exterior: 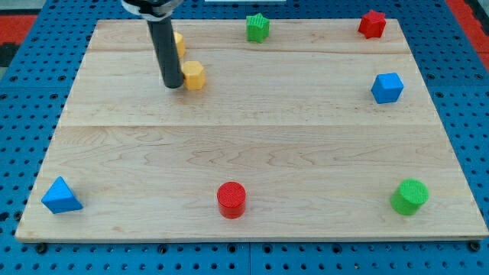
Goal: Slide the green star a bit right
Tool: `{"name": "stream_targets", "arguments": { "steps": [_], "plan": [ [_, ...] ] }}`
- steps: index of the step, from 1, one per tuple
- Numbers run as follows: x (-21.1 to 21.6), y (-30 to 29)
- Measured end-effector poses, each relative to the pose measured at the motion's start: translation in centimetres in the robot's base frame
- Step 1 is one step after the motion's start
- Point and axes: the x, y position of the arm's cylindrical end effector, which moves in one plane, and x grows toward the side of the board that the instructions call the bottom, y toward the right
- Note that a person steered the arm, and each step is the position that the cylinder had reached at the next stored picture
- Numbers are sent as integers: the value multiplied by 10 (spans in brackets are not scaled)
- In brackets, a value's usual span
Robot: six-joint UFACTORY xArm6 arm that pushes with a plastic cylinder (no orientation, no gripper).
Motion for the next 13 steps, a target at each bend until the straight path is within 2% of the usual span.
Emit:
{"name": "stream_targets", "arguments": {
  "steps": [2, 4, 5, 6, 7, 8, 9, 10, 11, 12, 13],
  "plan": [
    [-3, 51],
    [48, 52],
    [50, 87],
    [29, 189],
    [-15, 259],
    [-70, 300],
    [-129, 281],
    [-161, 191],
    [-159, 164],
    [-144, 203],
    [-105, 183]
  ]
}}
